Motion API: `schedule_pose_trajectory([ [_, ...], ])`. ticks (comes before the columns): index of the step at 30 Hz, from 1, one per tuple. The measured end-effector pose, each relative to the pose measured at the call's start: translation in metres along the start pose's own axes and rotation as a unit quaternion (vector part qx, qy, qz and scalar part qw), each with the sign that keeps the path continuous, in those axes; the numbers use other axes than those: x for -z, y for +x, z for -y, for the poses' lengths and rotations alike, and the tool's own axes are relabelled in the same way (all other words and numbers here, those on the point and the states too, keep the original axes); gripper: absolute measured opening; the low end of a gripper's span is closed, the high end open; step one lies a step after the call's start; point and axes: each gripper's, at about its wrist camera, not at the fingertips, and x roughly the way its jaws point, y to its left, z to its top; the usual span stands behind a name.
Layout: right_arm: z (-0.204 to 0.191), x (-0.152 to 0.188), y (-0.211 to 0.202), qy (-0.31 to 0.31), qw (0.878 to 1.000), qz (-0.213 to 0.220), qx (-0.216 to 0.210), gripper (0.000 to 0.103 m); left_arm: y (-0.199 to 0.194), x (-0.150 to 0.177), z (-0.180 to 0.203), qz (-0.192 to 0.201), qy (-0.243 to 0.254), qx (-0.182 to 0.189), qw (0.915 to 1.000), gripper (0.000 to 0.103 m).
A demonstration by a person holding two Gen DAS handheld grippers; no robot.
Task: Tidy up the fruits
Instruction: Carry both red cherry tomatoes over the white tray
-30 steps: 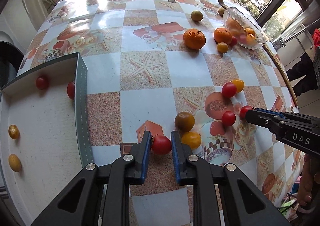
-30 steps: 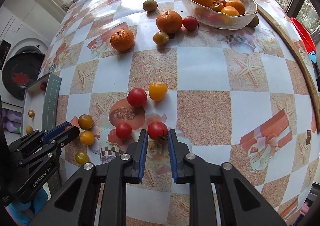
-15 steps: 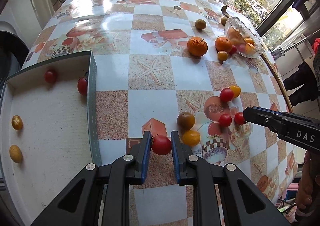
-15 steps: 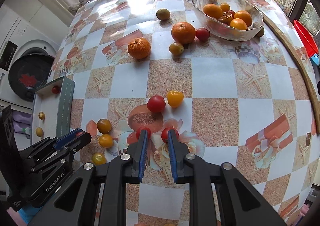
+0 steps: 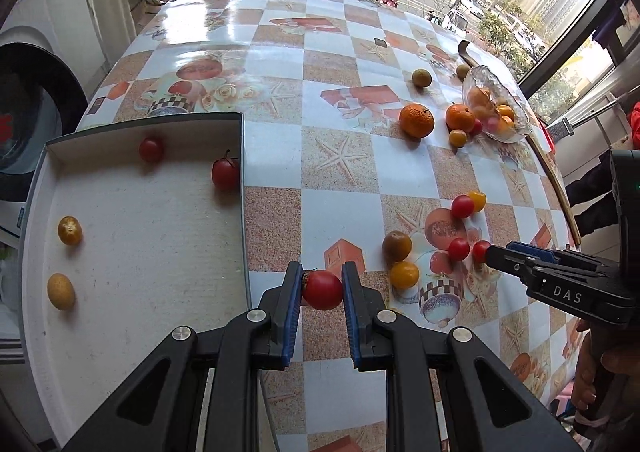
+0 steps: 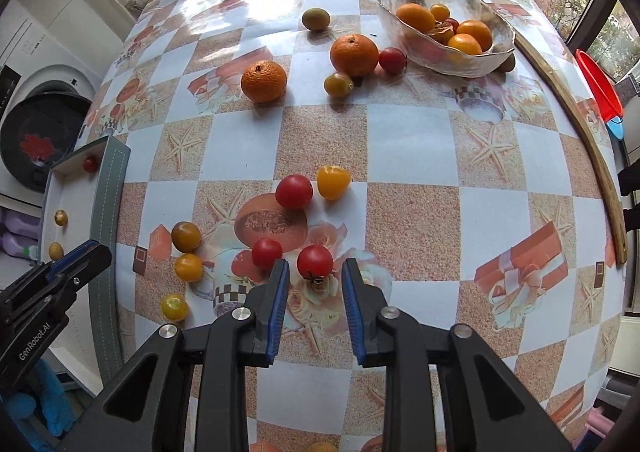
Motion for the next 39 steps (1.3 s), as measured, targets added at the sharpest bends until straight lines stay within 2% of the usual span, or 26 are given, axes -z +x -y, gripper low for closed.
schedule_pose_trajectory([
  [5, 0.002, 0.0, 0.015, 0.007, 1.0, -0.011, -0.006, 0.045, 0.001, 0.001, 0.002, -0.005, 0.005, 0.001, 1.0, 0.022],
  [8, -0.006, 0.0, 0.019, -0.01, 1.0, -0.01, -0.002, 0.032, 0.0, 0.001, 0.003, -0.006, 0.008, 0.002, 0.9999, 0.022],
  [9, -0.009, 0.001, 0.02, -0.016, 1.0, -0.012, -0.005, 0.021, 0.0, 0.001, 0.004, -0.005, 0.009, 0.002, 0.9999, 0.022],
  [10, -0.012, 0.001, 0.02, -0.022, 1.0, -0.01, 0.0, 0.021, 0.0, 0.001, 0.004, -0.006, 0.009, 0.002, 0.9999, 0.022],
  [15, -0.014, 0.0, 0.012, -0.012, 1.0, -0.011, -0.025, 0.021, -0.007, 0.0, 0.003, 0.002, 0.003, -0.004, 1.0, 0.022],
  [21, -0.032, -0.009, -0.006, -0.03, 0.998, -0.005, -0.053, 0.021, -0.022, 0.0, -0.008, 0.018, -0.013, -0.015, 0.9997, 0.022],
  [25, -0.06, -0.019, -0.01, -0.046, 0.996, -0.004, -0.079, 0.021, -0.033, 0.004, -0.024, 0.03, -0.02, -0.039, 0.9986, 0.022],
  [30, -0.108, -0.028, -0.008, -0.088, 0.99, -0.005, -0.107, 0.021, -0.045, 0.015, -0.06, 0.035, -0.057, -0.065, 0.9956, 0.022],
  [39, -0.2, -0.037, 0.015, -0.156, 0.977, -0.027, -0.143, 0.021, -0.055, 0.048, -0.129, 0.029, -0.129, -0.119, 0.984, 0.022],
])
